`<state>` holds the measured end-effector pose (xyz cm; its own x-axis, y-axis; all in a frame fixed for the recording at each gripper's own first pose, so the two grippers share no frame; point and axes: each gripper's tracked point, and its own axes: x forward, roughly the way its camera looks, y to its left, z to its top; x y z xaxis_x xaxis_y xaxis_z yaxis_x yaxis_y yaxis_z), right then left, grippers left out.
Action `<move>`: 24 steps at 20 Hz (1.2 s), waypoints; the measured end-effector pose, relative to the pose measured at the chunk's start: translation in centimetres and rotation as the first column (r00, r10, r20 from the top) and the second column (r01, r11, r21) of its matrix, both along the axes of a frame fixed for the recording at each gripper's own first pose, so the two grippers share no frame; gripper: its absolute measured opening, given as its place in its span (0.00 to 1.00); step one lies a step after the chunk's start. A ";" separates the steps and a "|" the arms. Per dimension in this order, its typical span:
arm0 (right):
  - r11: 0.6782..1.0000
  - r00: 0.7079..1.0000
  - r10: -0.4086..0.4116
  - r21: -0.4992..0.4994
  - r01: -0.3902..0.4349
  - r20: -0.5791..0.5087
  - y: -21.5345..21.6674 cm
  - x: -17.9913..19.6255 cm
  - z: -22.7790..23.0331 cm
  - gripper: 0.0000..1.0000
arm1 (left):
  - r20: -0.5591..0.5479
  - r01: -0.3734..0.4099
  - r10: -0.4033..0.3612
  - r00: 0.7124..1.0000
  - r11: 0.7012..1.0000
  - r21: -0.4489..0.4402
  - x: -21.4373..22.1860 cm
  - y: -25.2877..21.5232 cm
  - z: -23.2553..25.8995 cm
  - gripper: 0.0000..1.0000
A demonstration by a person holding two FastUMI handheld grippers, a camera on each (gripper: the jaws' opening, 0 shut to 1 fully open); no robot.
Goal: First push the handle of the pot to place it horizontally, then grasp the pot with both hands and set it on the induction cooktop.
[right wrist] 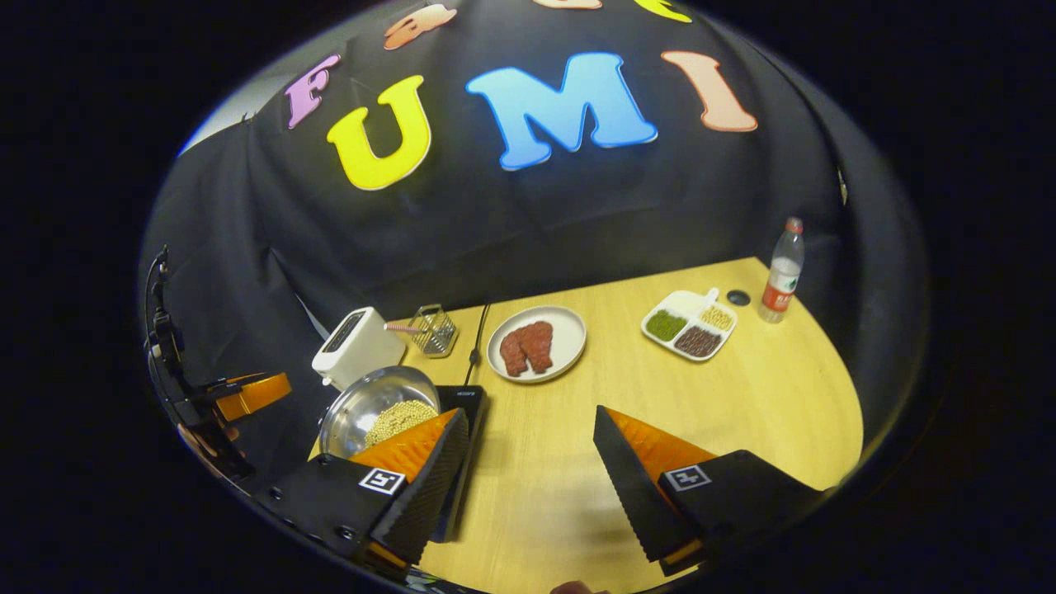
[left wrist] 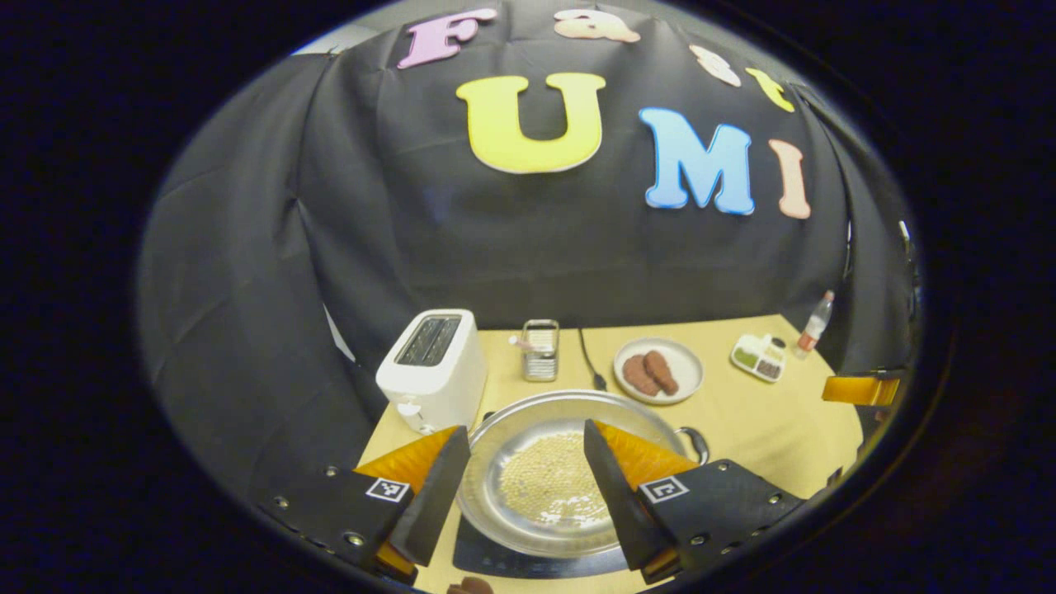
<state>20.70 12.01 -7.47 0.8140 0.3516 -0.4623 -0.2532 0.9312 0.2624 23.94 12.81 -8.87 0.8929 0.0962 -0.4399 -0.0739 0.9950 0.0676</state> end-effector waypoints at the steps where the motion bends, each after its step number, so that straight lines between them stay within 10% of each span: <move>1: 1.000 0.999 -0.015 -0.015 0.015 0.034 -1.7 -0.2 0.9 0.98 | 0.030 -0.010 0.011 0.999 1.000 -0.013 -0.6 -1.5 1.5 0.85; 14: 0.974 0.891 -0.172 -0.063 0.218 0.421 -18.8 -3.9 9.3 0.98 | 0.342 -0.020 0.050 0.938 0.996 -0.090 -8.8 -18.9 9.5 0.82; 24: 0.983 0.911 -0.114 -0.088 0.161 0.396 -22.1 -7.0 7.0 0.98 | 0.427 -0.034 0.050 0.903 0.998 -0.046 -12.9 -26.1 11.3 0.82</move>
<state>13.73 -10.08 -0.46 0.9736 0.1865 -0.1317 -0.1804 0.9819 0.0575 11.08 -13.26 2.45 0.9914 0.1291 -0.0199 -0.1294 0.9915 -0.0159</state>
